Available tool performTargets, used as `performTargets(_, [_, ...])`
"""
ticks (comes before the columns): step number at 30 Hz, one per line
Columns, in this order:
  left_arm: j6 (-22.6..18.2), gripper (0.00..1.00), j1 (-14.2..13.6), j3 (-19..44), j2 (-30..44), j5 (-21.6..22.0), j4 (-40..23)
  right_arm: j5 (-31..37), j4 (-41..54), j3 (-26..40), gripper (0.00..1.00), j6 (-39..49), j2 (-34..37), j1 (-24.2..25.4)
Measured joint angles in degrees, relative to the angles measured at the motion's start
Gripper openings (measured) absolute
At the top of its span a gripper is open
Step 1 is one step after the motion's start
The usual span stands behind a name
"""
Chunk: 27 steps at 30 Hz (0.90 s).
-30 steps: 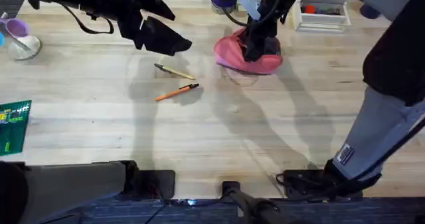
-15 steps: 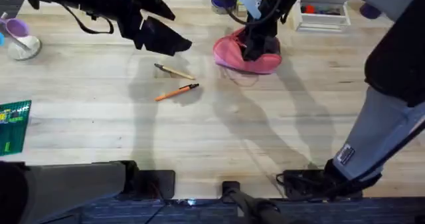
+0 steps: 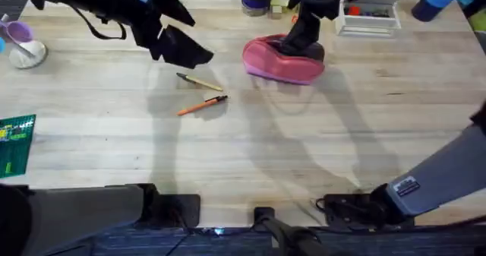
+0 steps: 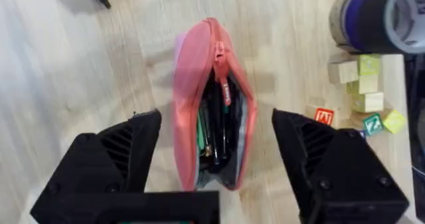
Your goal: Unzip the bag, pick up the pens from the table one at a time and place them inside, then zip the bag closed.
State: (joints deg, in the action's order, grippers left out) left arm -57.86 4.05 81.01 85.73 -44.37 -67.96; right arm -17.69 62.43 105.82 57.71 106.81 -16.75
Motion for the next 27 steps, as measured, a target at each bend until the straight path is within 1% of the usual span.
performTargets(3, [-2.40, 0.994, 0.00, 0.00, 0.00, 2.88, 0.00, -0.02, 0.02, 0.00, 0.996, -3.07, -2.08, 0.00])
performTargets(7, [-6.64, 0.994, 0.00, 0.00, 0.00, 7.13, 0.00, -0.17, 0.23, 0.00, 0.996, -6.70, -4.78, 0.02])
performTargets(11, [-12.07, 0.994, 0.00, 0.00, 0.01, 12.60, 0.00, -0.33, 1.64, 0.00, 0.996, -10.00, -7.08, 0.37])
performTargets(14, [-16.74, 0.993, 0.00, 0.00, 0.01, 15.47, 0.01, -0.39, 2.63, 0.00, 0.996, -11.32, -8.18, 1.19])
performTargets(17, [-21.52, 0.993, -0.07, 0.00, 0.01, 17.08, 0.09, -0.38, 3.52, 0.00, 0.996, -12.30, -9.01, 2.26])
performTargets(21, [-26.90, 0.993, -0.17, 0.00, 0.01, 18.04, 0.31, -0.38, 4.19, 0.00, 0.996, -14.49, -10.48, 3.38])
performTargets(24, [-29.00, 0.993, -0.28, 0.00, 0.14, 18.49, 0.70, -0.39, 5.76, 0.00, 0.996, -15.62, -11.95, 4.04])
performTargets(27, [-30.14, 0.993, -0.39, 0.00, 1.34, 18.54, 0.70, -0.39, 7.65, 0.00, 0.996, -16.18, -13.15, 4.56])
